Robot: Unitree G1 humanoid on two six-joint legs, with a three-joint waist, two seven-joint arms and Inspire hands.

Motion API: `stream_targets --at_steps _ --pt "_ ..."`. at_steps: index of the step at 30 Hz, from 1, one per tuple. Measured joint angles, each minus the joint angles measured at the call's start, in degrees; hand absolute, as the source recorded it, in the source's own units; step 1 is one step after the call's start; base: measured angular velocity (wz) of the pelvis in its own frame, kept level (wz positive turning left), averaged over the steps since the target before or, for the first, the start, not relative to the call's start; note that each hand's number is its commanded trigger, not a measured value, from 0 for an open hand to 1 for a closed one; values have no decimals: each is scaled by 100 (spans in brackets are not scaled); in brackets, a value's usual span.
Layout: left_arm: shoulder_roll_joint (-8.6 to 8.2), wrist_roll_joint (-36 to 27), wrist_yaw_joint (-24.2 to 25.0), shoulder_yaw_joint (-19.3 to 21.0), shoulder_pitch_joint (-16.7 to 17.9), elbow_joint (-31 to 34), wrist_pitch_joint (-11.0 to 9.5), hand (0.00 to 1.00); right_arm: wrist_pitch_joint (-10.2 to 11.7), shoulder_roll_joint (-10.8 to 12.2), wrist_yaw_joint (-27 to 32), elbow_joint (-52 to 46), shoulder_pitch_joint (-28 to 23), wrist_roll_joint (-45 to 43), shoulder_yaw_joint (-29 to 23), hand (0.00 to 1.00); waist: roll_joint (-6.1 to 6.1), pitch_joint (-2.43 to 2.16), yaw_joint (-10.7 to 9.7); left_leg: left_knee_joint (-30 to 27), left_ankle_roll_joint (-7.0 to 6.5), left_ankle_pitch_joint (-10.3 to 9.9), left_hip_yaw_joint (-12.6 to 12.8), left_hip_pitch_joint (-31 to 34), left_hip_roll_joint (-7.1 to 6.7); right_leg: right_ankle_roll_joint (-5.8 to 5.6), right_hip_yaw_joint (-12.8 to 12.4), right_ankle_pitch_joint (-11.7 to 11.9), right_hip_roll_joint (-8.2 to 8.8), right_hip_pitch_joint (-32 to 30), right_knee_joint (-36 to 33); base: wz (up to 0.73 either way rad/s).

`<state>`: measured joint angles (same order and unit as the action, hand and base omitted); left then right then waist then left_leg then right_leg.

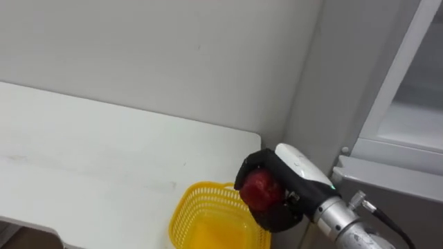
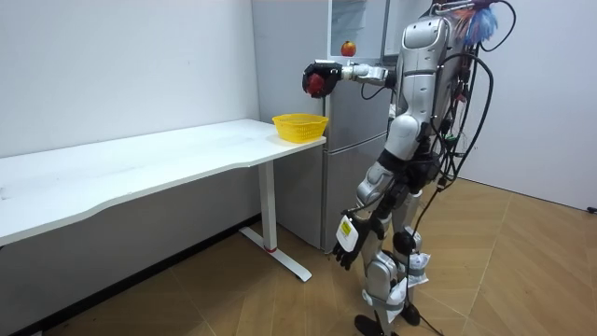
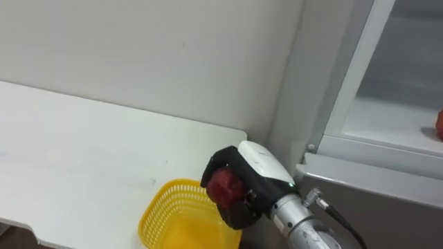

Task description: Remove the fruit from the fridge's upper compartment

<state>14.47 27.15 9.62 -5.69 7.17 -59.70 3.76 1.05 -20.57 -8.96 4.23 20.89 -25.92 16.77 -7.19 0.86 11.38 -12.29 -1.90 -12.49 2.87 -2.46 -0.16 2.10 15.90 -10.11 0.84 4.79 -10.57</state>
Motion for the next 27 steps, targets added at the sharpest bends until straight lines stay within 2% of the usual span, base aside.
stream_targets --at_steps 9,13,15,19,22,27 --pt "-50 2 -1 0 -19 -4 6 0 -27 19 -13 264 0 -289 56 100 64 40 25 12 -2 2 -27 -4 -10 0 17 0 3 14 9 1" --pt "-51 0 -5 -1 -20 -4 7 0 -67 21 -12 263 1 -330 125 100 72 32 27 23 -1 4 -36 -7 -11 0 21 0 2 15 12 0" --pt "-50 -2 -24 -2 -22 -3 8 0 -142 54 -8 263 9 -380 295 100 64 25 29 22 -1 4 -61 -7 -14 0 25 0 1 19 10 0" --pt "-49 -2 -48 -5 -31 -3 9 0 -146 76 -50 263 11 -379 526 100 60 23 31 12 -6 8 -124 -5 -25 0 66 0 11 39 5 9" --pt "-48 -2 -47 -4 -31 -4 10 0 -178 76 -87 263 12 -380 594 100 52 17 132 11 -8 9 -137 -2 -31 0 72 0 14 44 6 2" --pt "-48 -2 -39 -12 -28 -4 20 0 -198 82 -186 263 50 -383 628 100 37 7 172 8 -21 20 -188 -4 -47 -3 141 -2 33 75 6 6"
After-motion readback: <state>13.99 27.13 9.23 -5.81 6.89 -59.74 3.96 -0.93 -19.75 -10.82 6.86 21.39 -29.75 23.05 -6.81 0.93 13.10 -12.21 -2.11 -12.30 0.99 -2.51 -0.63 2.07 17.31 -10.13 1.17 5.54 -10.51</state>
